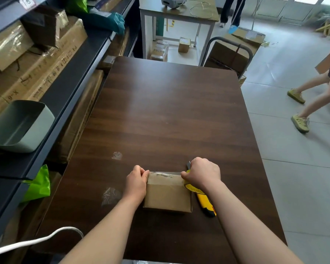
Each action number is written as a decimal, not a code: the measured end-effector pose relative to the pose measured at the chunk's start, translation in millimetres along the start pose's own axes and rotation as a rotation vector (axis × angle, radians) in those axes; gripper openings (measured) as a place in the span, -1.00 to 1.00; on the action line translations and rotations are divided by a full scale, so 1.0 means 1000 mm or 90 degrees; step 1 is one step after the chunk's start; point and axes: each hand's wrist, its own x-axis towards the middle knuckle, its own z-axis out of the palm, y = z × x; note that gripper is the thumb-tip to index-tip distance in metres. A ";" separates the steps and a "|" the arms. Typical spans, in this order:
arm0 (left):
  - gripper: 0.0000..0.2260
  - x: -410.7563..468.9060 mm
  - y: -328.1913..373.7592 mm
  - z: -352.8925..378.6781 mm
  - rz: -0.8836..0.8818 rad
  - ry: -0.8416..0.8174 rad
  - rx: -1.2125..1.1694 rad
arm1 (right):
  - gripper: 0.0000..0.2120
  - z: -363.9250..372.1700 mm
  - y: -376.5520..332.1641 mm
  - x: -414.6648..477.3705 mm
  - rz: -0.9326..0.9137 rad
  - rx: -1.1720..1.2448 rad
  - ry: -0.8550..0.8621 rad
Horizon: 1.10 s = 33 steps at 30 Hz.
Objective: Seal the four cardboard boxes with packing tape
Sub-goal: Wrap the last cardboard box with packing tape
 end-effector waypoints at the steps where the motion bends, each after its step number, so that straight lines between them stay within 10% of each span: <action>1: -0.82 0.000 0.000 0.000 -0.001 0.000 -0.001 | -0.72 0.000 0.000 0.000 -0.003 -0.003 0.000; 25: -0.92 -0.008 0.001 0.006 0.042 0.049 0.072 | -0.81 0.003 -0.009 -0.004 -0.023 -0.009 0.000; 33: -0.87 -0.023 -0.005 0.017 0.291 0.064 0.190 | -0.80 0.003 -0.010 -0.004 -0.019 -0.011 0.002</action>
